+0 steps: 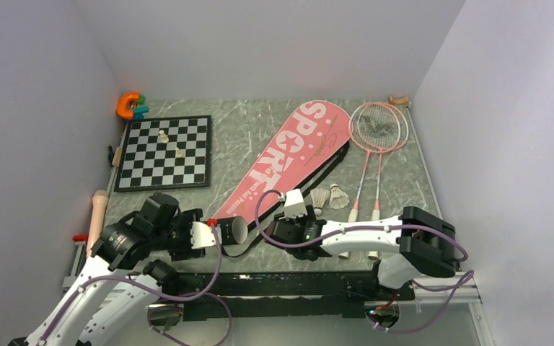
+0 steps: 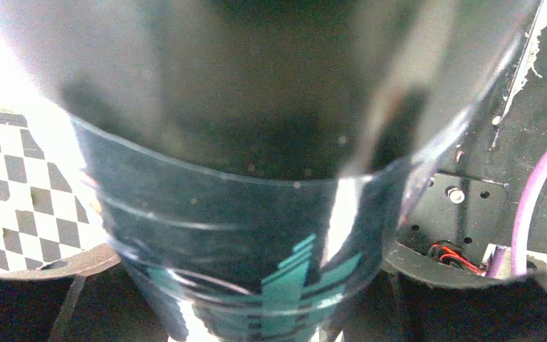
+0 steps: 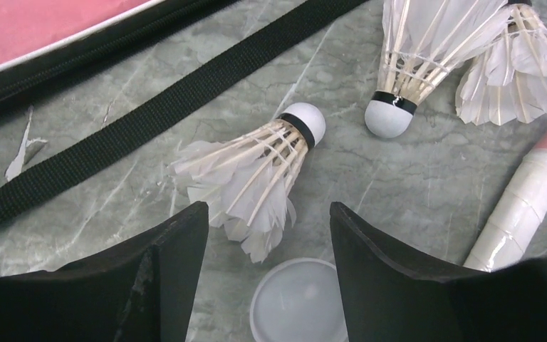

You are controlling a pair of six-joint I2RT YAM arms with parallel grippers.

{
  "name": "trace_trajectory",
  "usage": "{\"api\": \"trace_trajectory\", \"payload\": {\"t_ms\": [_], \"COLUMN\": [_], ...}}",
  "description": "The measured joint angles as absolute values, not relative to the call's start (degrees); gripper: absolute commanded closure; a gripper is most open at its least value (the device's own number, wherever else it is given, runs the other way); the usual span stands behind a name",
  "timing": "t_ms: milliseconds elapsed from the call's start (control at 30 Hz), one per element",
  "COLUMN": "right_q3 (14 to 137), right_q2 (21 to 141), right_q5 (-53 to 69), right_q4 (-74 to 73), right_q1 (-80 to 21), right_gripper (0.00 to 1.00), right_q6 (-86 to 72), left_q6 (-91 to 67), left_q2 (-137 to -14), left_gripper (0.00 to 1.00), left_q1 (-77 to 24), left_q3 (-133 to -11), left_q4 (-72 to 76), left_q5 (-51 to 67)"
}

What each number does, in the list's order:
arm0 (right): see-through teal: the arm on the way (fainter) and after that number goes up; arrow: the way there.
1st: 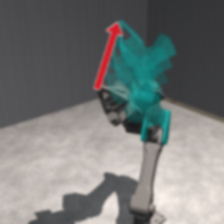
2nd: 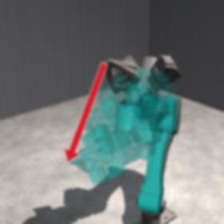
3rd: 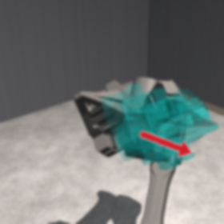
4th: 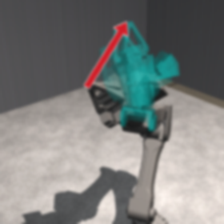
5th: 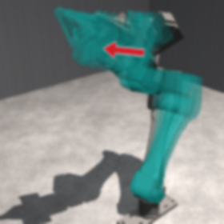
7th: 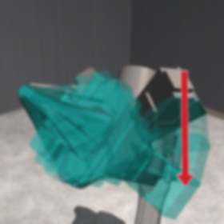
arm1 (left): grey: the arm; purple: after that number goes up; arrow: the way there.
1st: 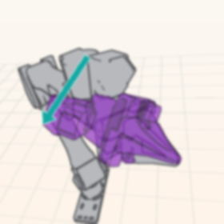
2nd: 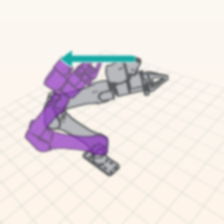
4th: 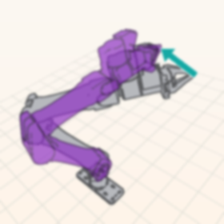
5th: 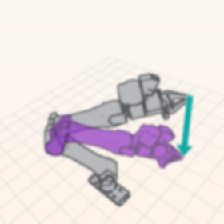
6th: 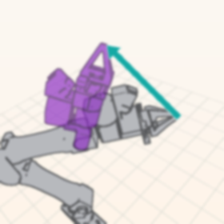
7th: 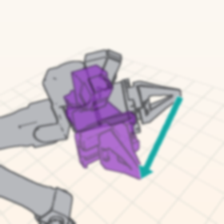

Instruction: Pack up the badminton gear

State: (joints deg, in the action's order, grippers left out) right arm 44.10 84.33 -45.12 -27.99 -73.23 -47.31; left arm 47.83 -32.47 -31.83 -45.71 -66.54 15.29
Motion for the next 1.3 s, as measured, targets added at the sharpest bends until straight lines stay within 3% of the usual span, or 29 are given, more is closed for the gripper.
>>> {"api": "trace_trajectory", "payload": {"t_ms": [267,867,1033,1300], "right_q3": [44.10,39.44,39.75,46.54], "right_q2": [86.63,80.34,68.20,46.13], "right_q5": [-47.90,-48.64,-43.59,-24.36], "right_q4": [-26.70,-20.80,-21.47,-23.70], "right_q1": [-73.23,-72.01,-71.99,-70.08], "right_gripper": [0.44,0.97,1.00,1.00], "right_q6": [-48.97,-46.78,-42.89,-35.75], "left_q6": [50.11,53.32,53.28,53.10], "left_q2": [-30.87,-29.54,-31.38,-31.81], "left_gripper": [0.66,0.88,0.93,0.97], "left_q1": [-31.83,-31.83,-31.83,-31.83], "left_q3": [-44.36,-42.52,-40.27,-38.87], "left_q4": [-66.89,-65.89,-62.50,-56.16], "left_q5": [17.45,21.61,21.15,20.56]}}
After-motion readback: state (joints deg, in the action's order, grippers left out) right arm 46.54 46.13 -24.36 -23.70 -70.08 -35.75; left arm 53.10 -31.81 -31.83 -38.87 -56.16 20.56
